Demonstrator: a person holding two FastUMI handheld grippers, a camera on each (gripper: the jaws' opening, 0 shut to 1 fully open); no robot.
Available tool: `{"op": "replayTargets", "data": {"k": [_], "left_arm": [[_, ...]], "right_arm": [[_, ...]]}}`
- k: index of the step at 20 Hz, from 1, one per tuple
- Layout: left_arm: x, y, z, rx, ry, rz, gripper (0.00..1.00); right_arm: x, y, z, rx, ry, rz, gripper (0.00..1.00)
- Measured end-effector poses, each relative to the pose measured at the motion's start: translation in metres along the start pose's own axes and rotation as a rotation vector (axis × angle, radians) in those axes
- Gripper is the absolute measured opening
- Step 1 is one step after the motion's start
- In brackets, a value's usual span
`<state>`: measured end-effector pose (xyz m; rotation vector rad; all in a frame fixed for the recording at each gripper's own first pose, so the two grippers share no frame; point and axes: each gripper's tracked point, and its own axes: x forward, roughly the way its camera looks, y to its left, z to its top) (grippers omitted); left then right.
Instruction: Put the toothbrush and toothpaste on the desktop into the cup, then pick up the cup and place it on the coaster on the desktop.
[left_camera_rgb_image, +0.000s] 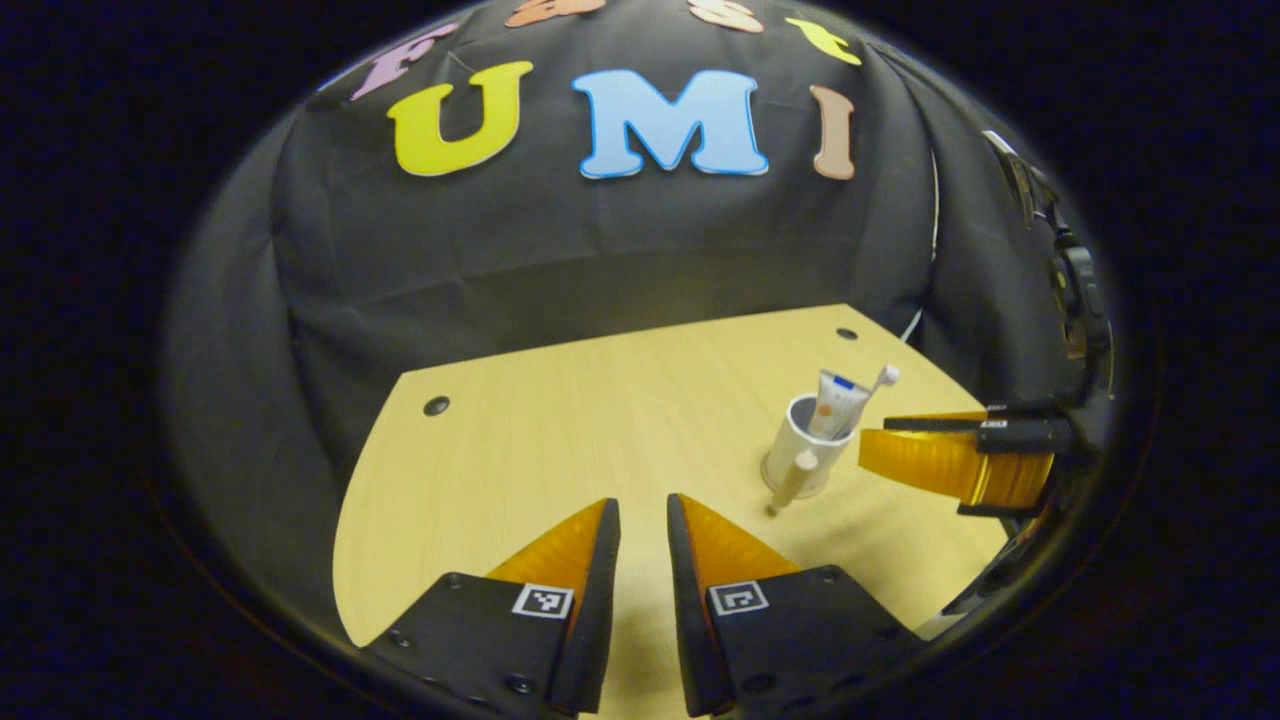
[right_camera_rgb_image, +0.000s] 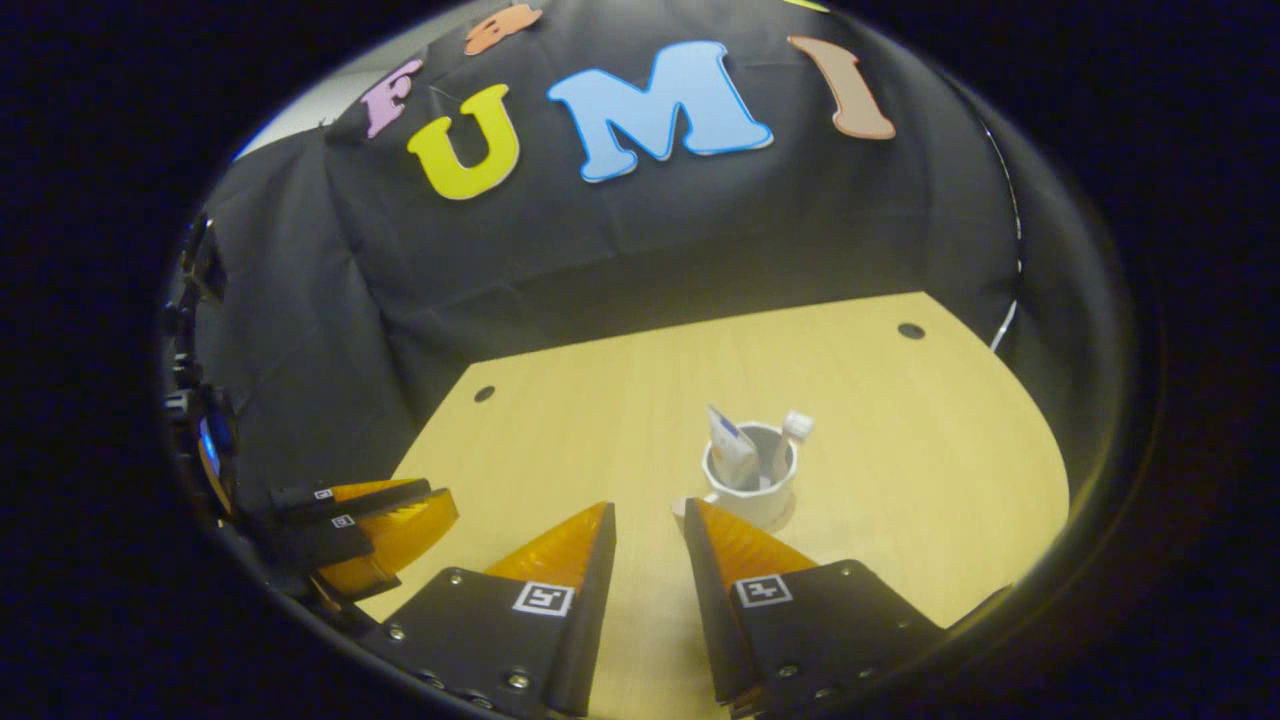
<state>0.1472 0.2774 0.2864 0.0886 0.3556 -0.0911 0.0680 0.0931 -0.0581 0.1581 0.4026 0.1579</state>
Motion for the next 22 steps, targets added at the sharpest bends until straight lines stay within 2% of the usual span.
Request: {"op": "replayTargets", "data": {"k": [3, 7, 11, 13, 15, 16, 20, 22], "left_arm": [[0.003, -0.002, 0.042, -0.033, -0.102, 0.005, 0.35], [-0.018, 0.001, 0.102, -0.003, -0.251, 0.028, 0.35], [-0.049, -0.002, 0.136, 0.044, -0.379, 0.084, 0.35], [-0.062, -0.004, 0.151, 0.045, -0.459, 0.100, 0.36], [-0.070, -0.004, 0.162, 0.037, -0.514, 0.107, 0.36], [-0.072, -0.003, 0.162, 0.039, -0.524, 0.120, 0.36], [-0.076, -0.002, 0.162, 0.008, -0.535, 0.146, 0.35], [-0.079, 0.003, 0.163, -0.023, -0.546, 0.165, 0.36]], "right_arm": [[-0.014, 0.014, 0.030, -0.055, -0.078, -0.002, 0.44], [-0.043, 0.024, 0.080, -0.110, -0.220, -0.024, 0.44], [-0.076, 0.023, 0.134, -0.164, -0.398, -0.116, 0.44], [-0.088, 0.017, 0.141, -0.195, -0.474, -0.167, 0.44], [-0.089, 0.021, 0.132, -0.207, -0.487, -0.169, 0.44], [-0.091, 0.024, 0.131, -0.206, -0.490, -0.160, 0.34], [-0.091, 0.030, 0.129, -0.197, -0.496, -0.144, 0.35], [-0.090, 0.029, 0.127, -0.198, -0.495, -0.142, 0.40]]}}
